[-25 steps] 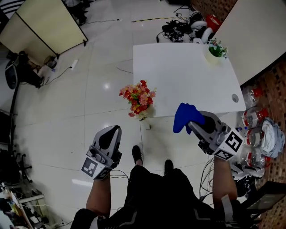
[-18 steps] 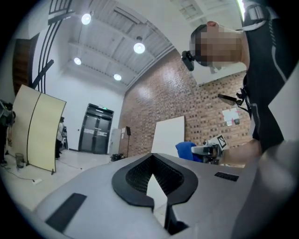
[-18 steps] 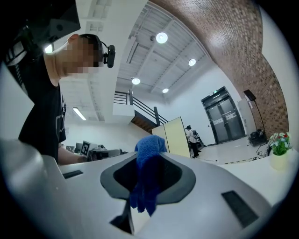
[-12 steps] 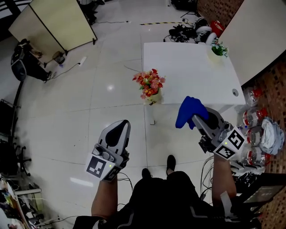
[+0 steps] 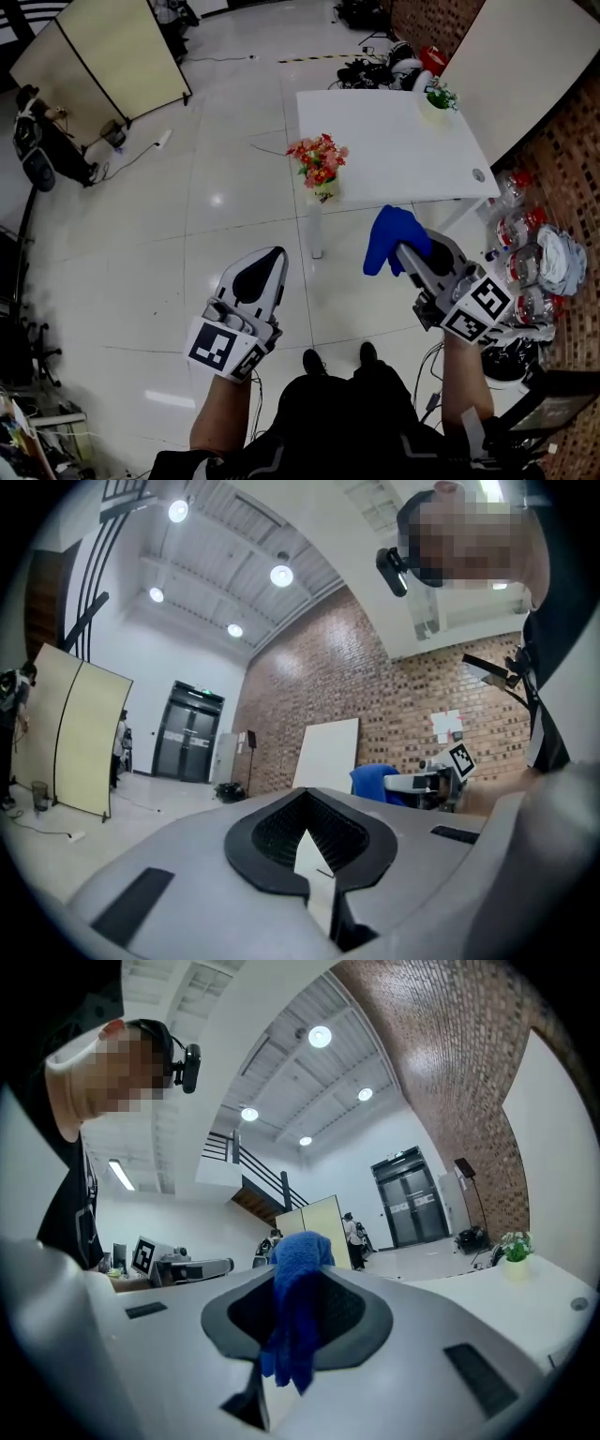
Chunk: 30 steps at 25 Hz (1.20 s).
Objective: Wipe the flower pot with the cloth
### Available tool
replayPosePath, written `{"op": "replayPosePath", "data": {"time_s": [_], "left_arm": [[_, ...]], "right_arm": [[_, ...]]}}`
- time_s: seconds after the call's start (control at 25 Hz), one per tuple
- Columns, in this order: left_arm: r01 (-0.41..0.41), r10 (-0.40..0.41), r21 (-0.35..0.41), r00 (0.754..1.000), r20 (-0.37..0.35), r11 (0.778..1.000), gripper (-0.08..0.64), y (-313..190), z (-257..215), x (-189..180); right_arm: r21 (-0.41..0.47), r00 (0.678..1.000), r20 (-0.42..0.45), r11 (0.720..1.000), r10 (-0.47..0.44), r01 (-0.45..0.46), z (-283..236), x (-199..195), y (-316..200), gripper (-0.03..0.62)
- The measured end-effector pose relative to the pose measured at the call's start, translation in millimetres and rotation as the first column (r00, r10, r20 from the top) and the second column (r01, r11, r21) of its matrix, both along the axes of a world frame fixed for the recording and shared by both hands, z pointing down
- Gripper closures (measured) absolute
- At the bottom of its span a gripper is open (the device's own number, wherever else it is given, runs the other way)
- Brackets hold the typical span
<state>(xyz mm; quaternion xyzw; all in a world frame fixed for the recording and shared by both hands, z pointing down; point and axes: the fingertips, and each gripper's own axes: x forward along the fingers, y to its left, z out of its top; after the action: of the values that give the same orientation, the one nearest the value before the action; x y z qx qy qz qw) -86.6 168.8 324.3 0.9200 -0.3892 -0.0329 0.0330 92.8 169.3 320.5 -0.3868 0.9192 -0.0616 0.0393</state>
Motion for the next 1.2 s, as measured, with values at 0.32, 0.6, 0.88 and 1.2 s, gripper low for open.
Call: {"op": "replayPosePath", "data": {"time_s": [0.32, 0.6, 0.88, 1.2], "left_arm": [[0.032, -0.032, 0.013, 0.999, -0.013, 0.999, 0.558, 18.7, -15.4, 13.1], [0.026, -0.027, 0.055, 0.999, 0.025, 0.998, 0.558, 25.6, -31.5, 34.6], [0.034, -0.035, 0.043, 0.999, 0.032, 0.999, 0.558, 22.6, -27.6, 57.1], [0.076, -0.082, 0.07, 0.992, 0.095, 0.995, 0.558, 16.7, -24.4, 60.1]], "right_arm": [[0.02, 0.998, -0.07, 1.0, 0.002, -0.001, -9.8, 11.4, 15.5, 0.522], [-0.006, 0.999, -0.051, 1.0, 0.012, -0.013, -9.3, 29.9, 20.7, 0.522], [-0.003, 0.998, -0.062, 1.0, 0.029, -0.029, -8.7, 53.1, 22.4, 0.522], [0.016, 0.995, -0.095, 1.0, 0.015, -0.014, -5.3, 54.4, 21.2, 0.522]]}}
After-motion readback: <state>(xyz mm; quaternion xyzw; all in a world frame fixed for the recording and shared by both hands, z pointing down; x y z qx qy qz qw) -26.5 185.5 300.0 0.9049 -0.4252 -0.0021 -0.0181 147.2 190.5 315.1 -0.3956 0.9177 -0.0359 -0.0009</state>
